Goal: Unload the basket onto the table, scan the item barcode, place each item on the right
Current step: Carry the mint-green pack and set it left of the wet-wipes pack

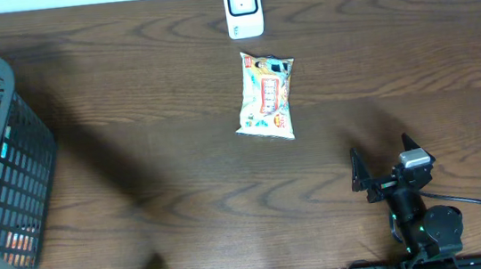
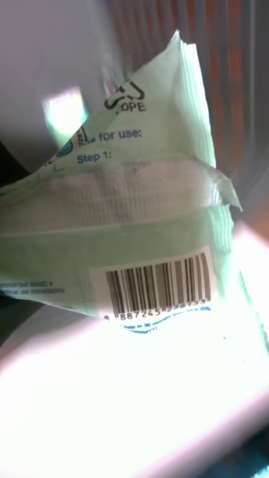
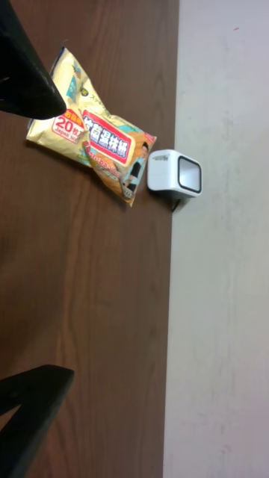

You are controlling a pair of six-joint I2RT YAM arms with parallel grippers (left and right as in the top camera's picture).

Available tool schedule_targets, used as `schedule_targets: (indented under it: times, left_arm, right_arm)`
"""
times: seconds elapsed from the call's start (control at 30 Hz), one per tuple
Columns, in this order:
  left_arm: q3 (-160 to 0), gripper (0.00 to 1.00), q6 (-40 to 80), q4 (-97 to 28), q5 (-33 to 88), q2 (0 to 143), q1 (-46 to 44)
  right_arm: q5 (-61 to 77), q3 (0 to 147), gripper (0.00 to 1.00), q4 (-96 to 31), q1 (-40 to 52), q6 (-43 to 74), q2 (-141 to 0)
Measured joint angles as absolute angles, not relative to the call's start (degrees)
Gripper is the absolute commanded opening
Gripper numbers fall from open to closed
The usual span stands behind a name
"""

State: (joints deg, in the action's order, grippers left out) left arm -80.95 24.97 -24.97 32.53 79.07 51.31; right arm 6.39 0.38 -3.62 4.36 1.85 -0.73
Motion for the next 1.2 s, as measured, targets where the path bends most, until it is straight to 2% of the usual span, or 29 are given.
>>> schedule_targets:
  times: [0.2, 0.4, 0.53, 0.77, 0.97, 1.13, 1.2]
  left_arm:
    - [-80.9, 0.26, 33.2, -22.7, 39.1, 76.6, 39.3]
    - [-80.9, 0.26, 28.9, -26.3, 40.4, 77.6, 21.3]
    - [-80.9, 0.26, 24.9, -30.4, 36.3, 78.7, 9.1]
    - [-80.9, 0.26, 20.5, -33.6, 21.1, 85.5, -8.6]
    - [-80.9, 0.26, 19.0, -32.8, 12.5, 96.1, -16.4]
    - [-80.9, 0.27, 18.1, -30.4, 9.8, 105.5, -19.0]
    - [-80.9, 0.34, 17.8, -29.5, 9.2, 108.5, -19.3]
  right_arm:
    - [6.4, 0.4, 0.99, -3.6, 4.4, 1.8, -0.7]
    - [6.4, 0.4, 0.99, -3.6, 4.4, 1.8, -0.7]
    - [6.4, 0.4, 0.99, -3.6, 4.4, 1.8, -0.7]
    - [6.4, 0.4, 0.99, -3.6, 4.4, 1.8, -0.7]
    - [6.4, 0.4, 0.99, -3.6, 4.4, 1.8, -0.7]
    - [6.4, 0.4, 0.99, -3.6, 4.4, 1.8, -0.7]
    - [6.4, 0.4, 0.99, -3.6, 4.4, 1.8, -0.7]
